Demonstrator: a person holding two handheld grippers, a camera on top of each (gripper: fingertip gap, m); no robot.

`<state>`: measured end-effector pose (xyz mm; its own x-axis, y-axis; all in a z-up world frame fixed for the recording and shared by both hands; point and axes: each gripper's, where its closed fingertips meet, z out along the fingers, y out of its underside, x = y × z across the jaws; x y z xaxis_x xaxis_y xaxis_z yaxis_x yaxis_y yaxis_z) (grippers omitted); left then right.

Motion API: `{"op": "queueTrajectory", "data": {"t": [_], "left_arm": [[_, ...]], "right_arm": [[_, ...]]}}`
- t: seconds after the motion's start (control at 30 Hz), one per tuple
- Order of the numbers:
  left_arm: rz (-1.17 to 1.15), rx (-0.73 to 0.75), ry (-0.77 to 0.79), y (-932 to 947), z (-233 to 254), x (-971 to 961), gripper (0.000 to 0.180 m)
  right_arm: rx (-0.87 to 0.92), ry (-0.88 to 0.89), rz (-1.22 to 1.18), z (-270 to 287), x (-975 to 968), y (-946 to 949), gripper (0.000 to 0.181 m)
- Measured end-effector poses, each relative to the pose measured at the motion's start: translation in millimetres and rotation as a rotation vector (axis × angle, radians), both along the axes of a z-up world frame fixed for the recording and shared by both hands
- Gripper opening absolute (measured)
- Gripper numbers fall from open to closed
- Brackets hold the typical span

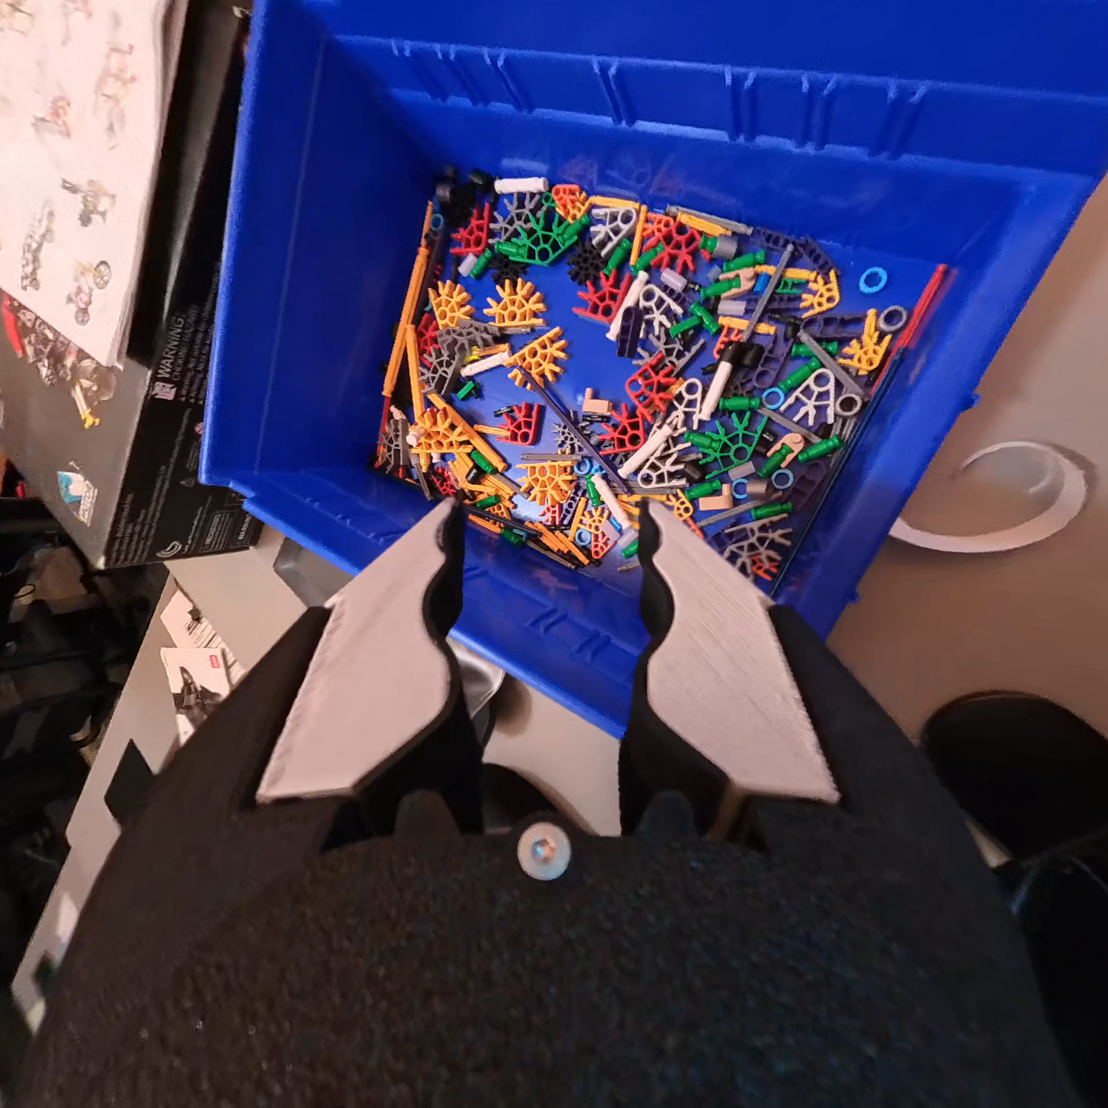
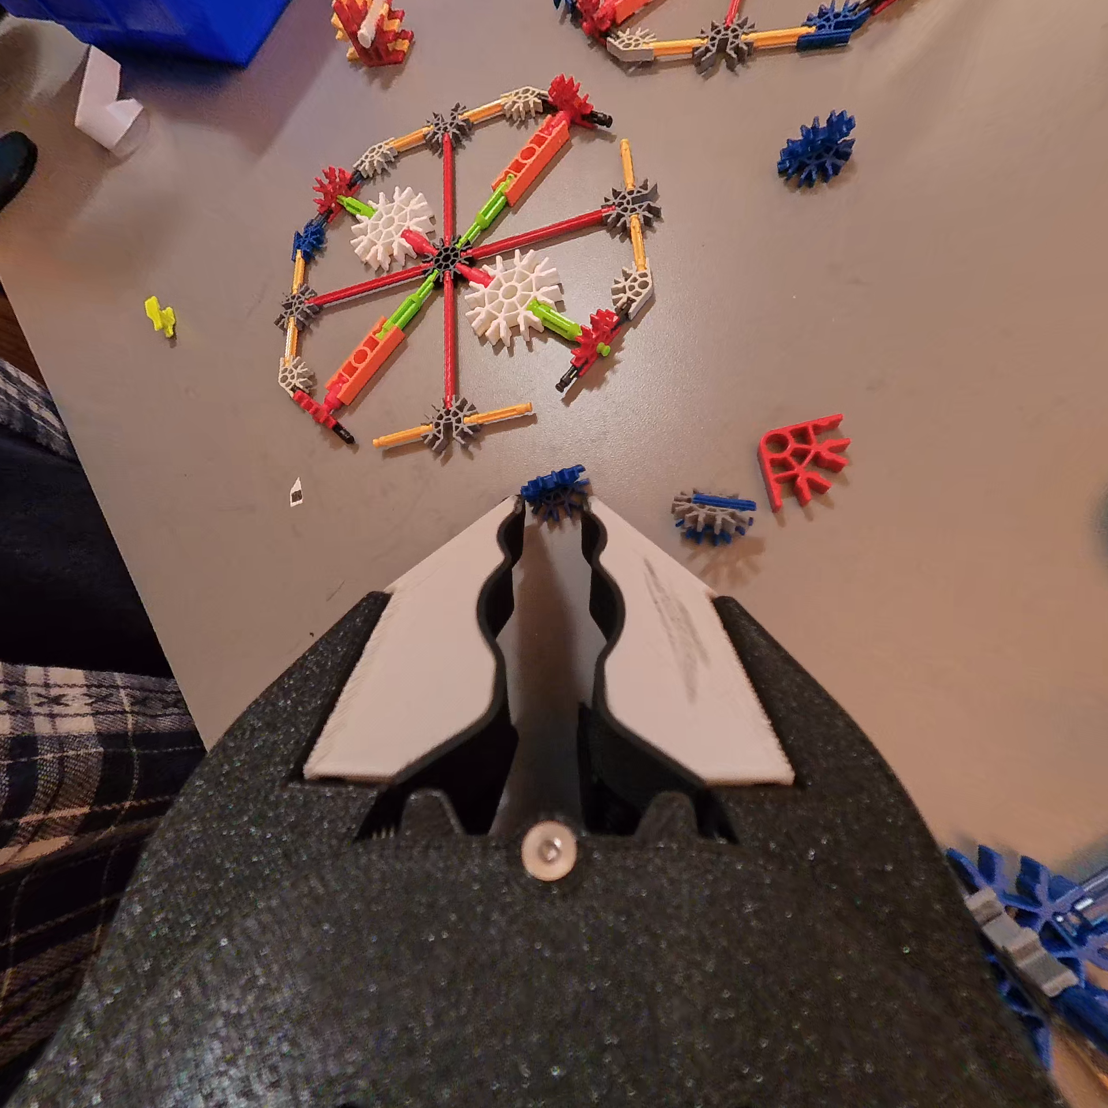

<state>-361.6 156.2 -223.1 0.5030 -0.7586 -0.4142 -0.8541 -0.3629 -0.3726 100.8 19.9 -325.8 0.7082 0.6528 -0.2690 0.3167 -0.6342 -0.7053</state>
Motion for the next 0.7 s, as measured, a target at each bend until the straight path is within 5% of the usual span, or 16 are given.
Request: {"op": "queueTrajectory", "data": {"t": [0.7], "left_arm": [[-0.272, -0.387, 0.172, -7, -89, 58, 0.093]], "right_arm": [[0.008, -0.013, -0.009, -1, 1, 1, 0.015]]}}
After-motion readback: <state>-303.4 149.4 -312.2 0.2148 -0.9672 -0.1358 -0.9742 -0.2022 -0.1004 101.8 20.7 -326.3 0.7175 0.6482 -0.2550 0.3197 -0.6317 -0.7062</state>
